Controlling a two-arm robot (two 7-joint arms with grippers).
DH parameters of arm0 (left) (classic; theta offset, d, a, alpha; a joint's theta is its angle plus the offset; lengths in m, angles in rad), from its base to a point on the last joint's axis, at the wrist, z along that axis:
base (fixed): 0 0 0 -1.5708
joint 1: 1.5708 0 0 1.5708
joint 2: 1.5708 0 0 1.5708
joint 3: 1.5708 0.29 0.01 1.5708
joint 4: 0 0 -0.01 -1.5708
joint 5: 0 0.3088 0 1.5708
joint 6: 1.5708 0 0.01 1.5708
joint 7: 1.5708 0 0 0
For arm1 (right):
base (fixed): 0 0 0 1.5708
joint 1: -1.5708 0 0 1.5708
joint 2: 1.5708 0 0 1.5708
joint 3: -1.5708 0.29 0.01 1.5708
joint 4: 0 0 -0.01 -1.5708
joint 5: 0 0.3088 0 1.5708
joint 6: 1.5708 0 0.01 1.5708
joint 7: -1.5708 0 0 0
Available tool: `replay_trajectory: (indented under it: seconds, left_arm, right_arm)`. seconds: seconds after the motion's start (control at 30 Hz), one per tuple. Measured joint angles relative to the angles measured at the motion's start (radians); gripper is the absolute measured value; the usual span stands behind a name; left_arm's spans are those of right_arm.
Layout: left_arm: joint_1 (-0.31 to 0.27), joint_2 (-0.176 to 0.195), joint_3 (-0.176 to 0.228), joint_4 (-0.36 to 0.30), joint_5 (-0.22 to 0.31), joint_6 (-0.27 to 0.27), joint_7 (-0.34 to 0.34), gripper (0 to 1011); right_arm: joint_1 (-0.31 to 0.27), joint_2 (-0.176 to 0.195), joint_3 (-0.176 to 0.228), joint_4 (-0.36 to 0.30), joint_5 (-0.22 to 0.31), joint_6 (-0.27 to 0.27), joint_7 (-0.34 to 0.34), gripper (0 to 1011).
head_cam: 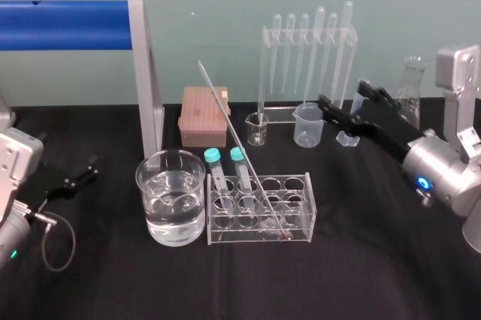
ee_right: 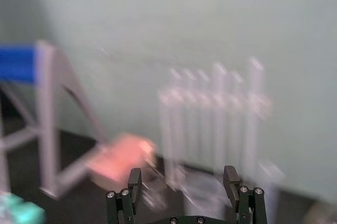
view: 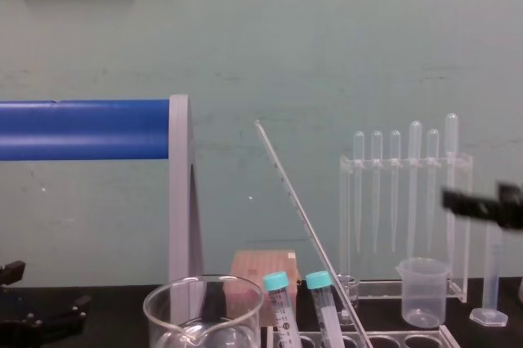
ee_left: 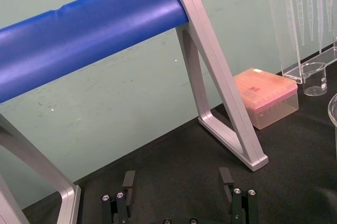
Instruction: Hold the thermometer with one hand and immerse one end into the beaker, then reinsert it into the test tube rack.
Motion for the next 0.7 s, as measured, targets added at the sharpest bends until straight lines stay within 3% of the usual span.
replay_trajectory:
  seconds: [0.13,0.33,0.7]
  left_arm:
    - [0.0,0.0,0.0,0.0,0.0,0.0,0.0,1008]
    - [0.0,0.0,0.0,0.0,0.0,0.0,0.0,1008]
    - [0.0,0.0,0.0,0.0,0.0,0.0,0.0,1008]
  right_arm:
    - [-0.022,0.003,0.0,0.018,-0.052,0.056,-0.08,1003]
    - [-0.031,-0.005,-0.01,0.056,-0.102,0.097,-0.117,1003]
    - [-0.032,-0.004,-0.009,0.053,-0.101,0.097,-0.118,1003]
